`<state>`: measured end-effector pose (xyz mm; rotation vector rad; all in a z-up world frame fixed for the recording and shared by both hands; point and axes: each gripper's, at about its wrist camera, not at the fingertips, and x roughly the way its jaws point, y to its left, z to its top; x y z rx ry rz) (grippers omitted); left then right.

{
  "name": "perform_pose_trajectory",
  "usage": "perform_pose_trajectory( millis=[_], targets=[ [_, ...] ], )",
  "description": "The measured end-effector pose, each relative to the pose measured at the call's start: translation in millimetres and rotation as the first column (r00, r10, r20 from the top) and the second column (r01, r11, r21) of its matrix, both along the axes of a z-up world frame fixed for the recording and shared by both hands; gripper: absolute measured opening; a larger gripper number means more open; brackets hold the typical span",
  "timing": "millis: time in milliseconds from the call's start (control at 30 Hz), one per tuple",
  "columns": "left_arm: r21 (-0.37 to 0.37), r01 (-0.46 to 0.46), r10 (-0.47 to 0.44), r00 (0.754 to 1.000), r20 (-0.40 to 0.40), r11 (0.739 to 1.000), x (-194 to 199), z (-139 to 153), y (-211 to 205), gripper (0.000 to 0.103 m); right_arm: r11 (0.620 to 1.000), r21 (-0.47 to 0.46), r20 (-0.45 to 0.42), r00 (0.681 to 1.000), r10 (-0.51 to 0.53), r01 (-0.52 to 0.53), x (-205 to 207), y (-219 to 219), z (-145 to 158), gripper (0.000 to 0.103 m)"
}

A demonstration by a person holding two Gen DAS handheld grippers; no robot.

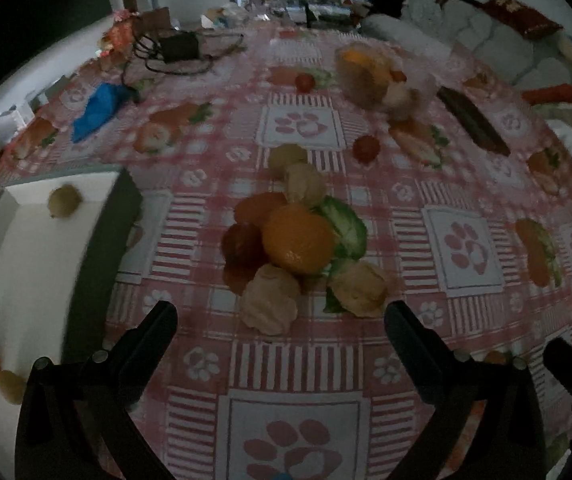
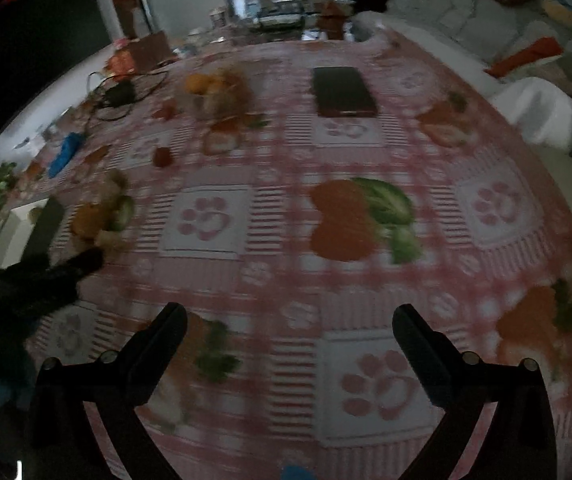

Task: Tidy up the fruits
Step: 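Close the left tool on a pale yellow fruit while the right tool approaches the pile, then close the right tool on an orange while the left tool lifts its pale fruit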

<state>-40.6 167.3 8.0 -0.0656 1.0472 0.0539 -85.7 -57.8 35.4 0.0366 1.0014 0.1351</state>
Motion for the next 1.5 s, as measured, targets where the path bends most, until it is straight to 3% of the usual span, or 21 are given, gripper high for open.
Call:
perform_pose_trajectory(
  millis=[300, 433, 533, 633, 700, 733, 767, 800, 867, 1000, 1333, 1500],
  targets=[
    [0.020, 0.026, -0.027, 0.999, 0.029, 0.999, 3.4, -8.3, -2.4, 0.103, 0.999, -0.048, -0.062, 0.998, 0.004, -0.007, 6.4, 4.7, -18.7, 0.103],
    [0.007, 0.036, -0.036, 0.999, 0.018, 0.999, 3.9, -6.5, 0.8, 0.102, 0.999, -0.004, -0.095, 0.995, -0.042, 0.041, 4.8, -12.3, -28.4, 0.103],
    [0.004, 0.036, -0.036, 0.999, 0.035, 0.999, -1.1, -4.7, 3.9, 0.095, 0.998, -0.001, -0.076, 0.995, -0.067, 0.067, 1.6, -19.1, -28.7, 0.103],
    [0.004, 0.044, -0.044, 0.998, 0.049, 0.999, -4.6, -1.4, 7.6, 0.079, 0.997, -0.055, -0.039, 0.997, -0.063, 0.061, -5.0, -15.9, -32.4, 0.103],
    [0.010, 0.052, -0.053, 0.997, 0.055, 0.999, -5.2, 0.9, 8.5, 0.057, 0.993, -0.117, -0.007, 0.999, -0.031, 0.030, -9.9, -7.9, -34.6, 0.103],
    [0.006, 0.056, -0.057, 0.997, 0.057, 0.998, -5.1, 1.9, 9.5, 0.052, 0.994, -0.101, 0.001, 0.999, -0.032, 0.032, -12.2, -9.6, -35.2, 0.103],
    [-0.003, 0.062, -0.061, 0.996, 0.059, 0.998, -5.1, 3.1, 10.8, 0.037, 0.994, -0.102, 0.003, 1.000, -0.029, 0.029, -12.7, -9.6, -35.5, 0.103],
    [-0.019, 0.069, -0.068, 0.996, 0.059, 0.997, -5.4, 4.1, 12.4, 0.031, 0.994, -0.105, -0.007, 1.000, -0.023, 0.022, -12.2, -9.3, -35.3, 0.103],
    [-0.050, 0.075, -0.073, 0.996, 0.057, 0.996, -6.7, 4.9, 15.4, 0.030, 0.996, -0.089, -0.050, 0.998, -0.026, 0.022, -9.2, -9.4, -32.8, 0.103],
    [-0.052, 0.096, -0.092, 0.994, 0.060, 0.994, -16.9, 5.7, 16.0, 0.030, 0.997, 0.083, -0.078, 0.997, 0.007, 0.000, -4.4, -2.5, -18.5, 0.103],
    [-0.129, 0.107, -0.095, 0.991, 0.098, 0.986, -69.4, 20.5, 31.1, 0.030, 0.982, 0.102, -0.022, 0.987, 0.159, -0.156, 36.7, 84.6, 8.4, 0.103],
    [-0.172, 0.094, -0.076, 0.991, 0.112, 0.981, -90.8, 26.2, 43.9, 0.030, 0.970, 0.033, 0.000, 0.970, 0.242, -0.242, 58.8, 138.4, 8.0, 0.102]
  ],
)
